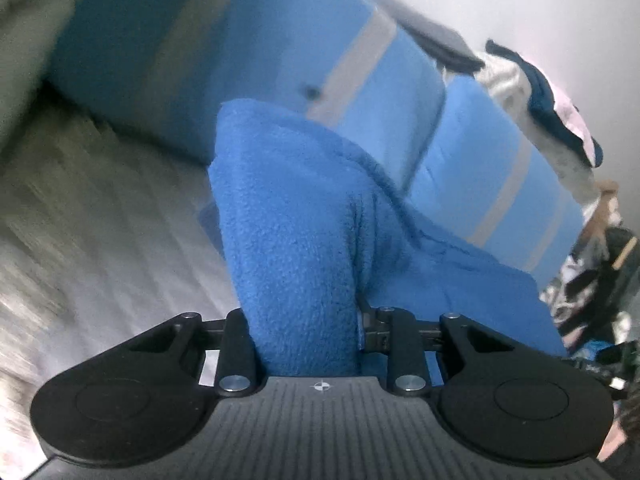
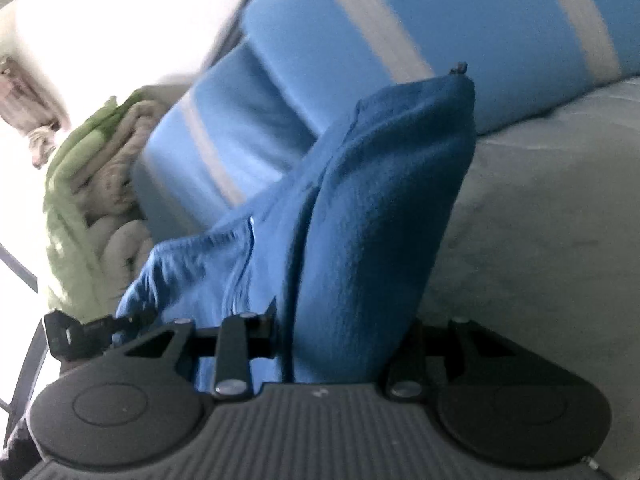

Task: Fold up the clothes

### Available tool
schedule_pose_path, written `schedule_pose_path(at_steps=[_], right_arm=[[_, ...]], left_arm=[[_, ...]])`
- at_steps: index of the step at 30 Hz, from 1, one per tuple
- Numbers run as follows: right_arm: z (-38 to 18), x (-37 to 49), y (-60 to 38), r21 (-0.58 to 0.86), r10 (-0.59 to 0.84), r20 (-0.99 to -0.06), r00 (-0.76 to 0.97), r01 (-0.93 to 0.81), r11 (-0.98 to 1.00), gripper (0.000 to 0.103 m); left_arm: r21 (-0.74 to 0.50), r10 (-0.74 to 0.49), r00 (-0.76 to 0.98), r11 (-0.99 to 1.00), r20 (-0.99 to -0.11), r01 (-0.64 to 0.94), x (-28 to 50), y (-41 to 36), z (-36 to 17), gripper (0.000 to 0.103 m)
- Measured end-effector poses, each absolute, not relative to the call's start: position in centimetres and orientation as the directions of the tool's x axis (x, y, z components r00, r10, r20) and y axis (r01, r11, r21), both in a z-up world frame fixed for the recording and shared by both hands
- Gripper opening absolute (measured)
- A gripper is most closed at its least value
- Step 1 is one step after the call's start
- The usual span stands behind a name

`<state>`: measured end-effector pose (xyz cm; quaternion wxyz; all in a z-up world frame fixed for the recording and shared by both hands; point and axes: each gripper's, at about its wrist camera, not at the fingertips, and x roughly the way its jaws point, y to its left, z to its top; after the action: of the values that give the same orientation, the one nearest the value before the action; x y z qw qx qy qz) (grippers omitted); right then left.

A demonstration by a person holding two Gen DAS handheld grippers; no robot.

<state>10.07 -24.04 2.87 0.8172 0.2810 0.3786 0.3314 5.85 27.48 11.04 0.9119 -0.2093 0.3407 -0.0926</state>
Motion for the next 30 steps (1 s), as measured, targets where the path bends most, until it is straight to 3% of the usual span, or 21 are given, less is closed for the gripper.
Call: schedule_pose_path(at_steps=[7,9,10,11,12,13,15,17,19,24,30], right_arm=[[4.7,9.9,-15.8,0.759,0.846,-0.353,0.399,-0.407,0.508,0.037],[4.8,9.7,-13.5,0.761,0.857,-0.357,0.371,-0.416,0.497,0.042],[4.4,9.9,-12.5,0.756,0.848,-0.386,0.365,-0.402,0.517,0.048],[4.0,10.1,-11.6,0.739,0.829,-0.428,0.359,-0.389,0.550,0.078],[3.6,10.2,-10.8,0.721,0.810,-0.470,0.352,-0.377,0.582,0.098],[3.4,10.3,-10.1,0.689,0.784,-0.508,0.357,-0.377,0.619,0.103],[3.7,10.1,-10.0,0.598,0.727,-0.545,0.417,-0.415,0.686,0.103],[4.0,10.0,-10.5,0.562,0.704,-0.549,0.451,-0.424,0.710,0.103],[3.9,10.0,-10.9,0.573,0.705,-0.545,0.454,-0.412,0.709,0.103],[3.3,9.2,-12.0,0.580,0.695,-0.569,0.440,-0.384,0.718,0.103],[2.9,8.6,-12.7,0.534,0.663,-0.597,0.452,-0.392,0.749,0.103]], left_arm=[[-0.241,-0.110,0.775,0.969,-0.623,-0.056,4.0,32.5,16.2,0.029],[-0.149,-0.028,0.771,0.985,-0.636,-0.087,4.2,33.3,16.6,0.035],[-0.103,0.013,0.768,0.989,-0.640,-0.103,4.3,33.7,16.9,0.045],[-0.055,0.056,0.765,0.991,-0.642,-0.119,4.5,34.1,17.1,0.056],[0.035,0.151,0.754,0.985,-0.639,-0.167,4.7,34.1,16.5,0.059],[0.125,0.245,0.739,0.969,-0.628,-0.214,5.0,34.2,16.0,0.061],[0.238,0.387,0.726,0.922,-0.569,-0.304,5.1,34.4,15.4,0.063],[0.234,0.441,0.738,0.897,-0.512,-0.374,4.6,35.0,15.3,0.076],[0.170,0.391,0.755,0.918,-0.527,-0.357,4.5,35.5,15.0,0.076],[0.194,0.373,0.749,0.927,-0.548,-0.319,4.8,34.6,12.0,0.077],[0.110,0.308,0.732,0.945,-0.608,-0.306,5.5,35.6,5.7,0.077]])
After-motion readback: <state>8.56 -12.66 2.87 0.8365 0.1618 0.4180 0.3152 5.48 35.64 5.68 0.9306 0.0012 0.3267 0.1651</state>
